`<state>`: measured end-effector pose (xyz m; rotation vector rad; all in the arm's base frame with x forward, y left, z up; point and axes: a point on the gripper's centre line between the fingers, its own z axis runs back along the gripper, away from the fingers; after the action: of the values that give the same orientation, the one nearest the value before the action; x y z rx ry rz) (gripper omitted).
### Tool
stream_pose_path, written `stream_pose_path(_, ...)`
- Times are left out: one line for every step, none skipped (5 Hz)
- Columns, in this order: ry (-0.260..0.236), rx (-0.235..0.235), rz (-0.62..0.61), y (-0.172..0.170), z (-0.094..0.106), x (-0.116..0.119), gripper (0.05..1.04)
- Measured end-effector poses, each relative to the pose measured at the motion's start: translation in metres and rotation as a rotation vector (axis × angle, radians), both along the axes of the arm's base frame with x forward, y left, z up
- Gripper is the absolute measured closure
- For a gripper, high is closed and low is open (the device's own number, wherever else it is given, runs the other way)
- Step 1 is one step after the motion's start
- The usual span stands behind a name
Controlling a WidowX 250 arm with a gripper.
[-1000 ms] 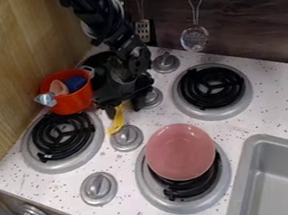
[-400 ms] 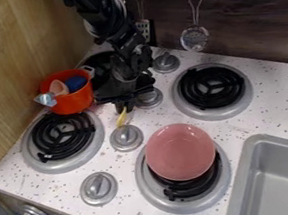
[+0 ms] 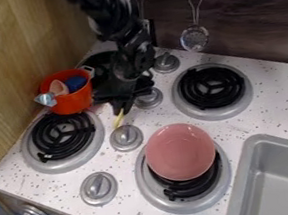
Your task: Moved the yellow brush to the top right burner
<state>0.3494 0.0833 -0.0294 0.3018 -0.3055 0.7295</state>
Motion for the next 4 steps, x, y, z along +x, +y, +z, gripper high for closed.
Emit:
stream_pose_path(0.011,-0.037,-0.043,-0.01,0.011,0.001,0.995)
stream_pose_path(-0.043,-0.028,-0.14,-0.028,0.024,0.007,0.995)
stream_pose_path(-0.053,0.007,-0.219,-0.046,0.027,0.01,0.995)
stream_pose_path(-0.064,0.019,-0.321,-0.062,0.032,0.015,0.995)
